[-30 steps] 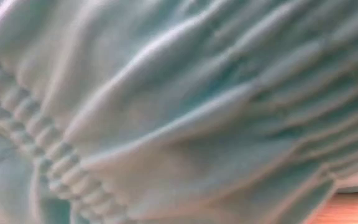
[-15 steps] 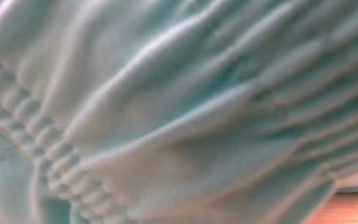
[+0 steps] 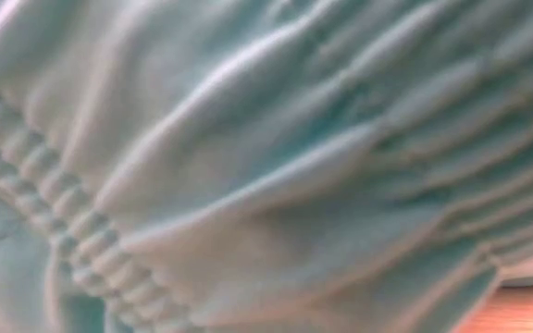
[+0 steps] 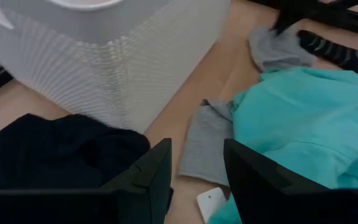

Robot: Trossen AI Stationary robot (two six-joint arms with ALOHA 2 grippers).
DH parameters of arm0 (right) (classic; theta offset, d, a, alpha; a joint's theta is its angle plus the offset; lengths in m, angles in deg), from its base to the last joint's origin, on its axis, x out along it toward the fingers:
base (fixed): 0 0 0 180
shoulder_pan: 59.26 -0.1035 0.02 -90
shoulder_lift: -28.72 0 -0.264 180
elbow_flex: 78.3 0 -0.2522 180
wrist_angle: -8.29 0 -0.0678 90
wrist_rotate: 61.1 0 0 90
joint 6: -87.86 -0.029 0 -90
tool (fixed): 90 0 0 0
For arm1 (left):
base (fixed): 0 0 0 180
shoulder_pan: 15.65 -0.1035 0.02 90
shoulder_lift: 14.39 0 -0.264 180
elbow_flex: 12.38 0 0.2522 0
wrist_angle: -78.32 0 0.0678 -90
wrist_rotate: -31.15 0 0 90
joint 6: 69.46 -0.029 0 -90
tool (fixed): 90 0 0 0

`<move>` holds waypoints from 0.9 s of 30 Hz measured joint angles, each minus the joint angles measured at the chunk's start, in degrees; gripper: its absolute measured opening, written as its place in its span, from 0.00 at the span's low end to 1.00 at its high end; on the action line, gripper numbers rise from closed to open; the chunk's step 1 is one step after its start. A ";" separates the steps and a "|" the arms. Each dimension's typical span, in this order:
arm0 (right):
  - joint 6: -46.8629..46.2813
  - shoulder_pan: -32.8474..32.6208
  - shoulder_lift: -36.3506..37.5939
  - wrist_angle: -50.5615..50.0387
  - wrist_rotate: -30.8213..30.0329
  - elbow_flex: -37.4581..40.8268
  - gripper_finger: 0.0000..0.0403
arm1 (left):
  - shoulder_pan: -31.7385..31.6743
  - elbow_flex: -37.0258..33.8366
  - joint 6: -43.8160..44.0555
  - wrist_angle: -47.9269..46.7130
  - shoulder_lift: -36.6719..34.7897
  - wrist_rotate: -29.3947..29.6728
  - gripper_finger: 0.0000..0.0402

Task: Sort clothes
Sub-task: Put the right gray sock into the white laundry bin

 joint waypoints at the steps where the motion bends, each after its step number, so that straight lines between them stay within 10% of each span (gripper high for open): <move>1: -0.19 -0.15 1.17 -2.61 -0.33 -1.97 0.01 | -0.25 -0.03 0.09 -0.50 0.00 0.06 0.38; 13: 1.75 -6.00 8.37 -27.67 -14.73 -27.41 0.00 | -0.46 -0.04 0.17 -1.56 0.00 0.74 0.38; 27: 29.92 -1.18 6.98 -20.68 -31.16 -46.87 0.00 | -0.79 -1.00 0.22 -1.63 0.03 1.88 0.38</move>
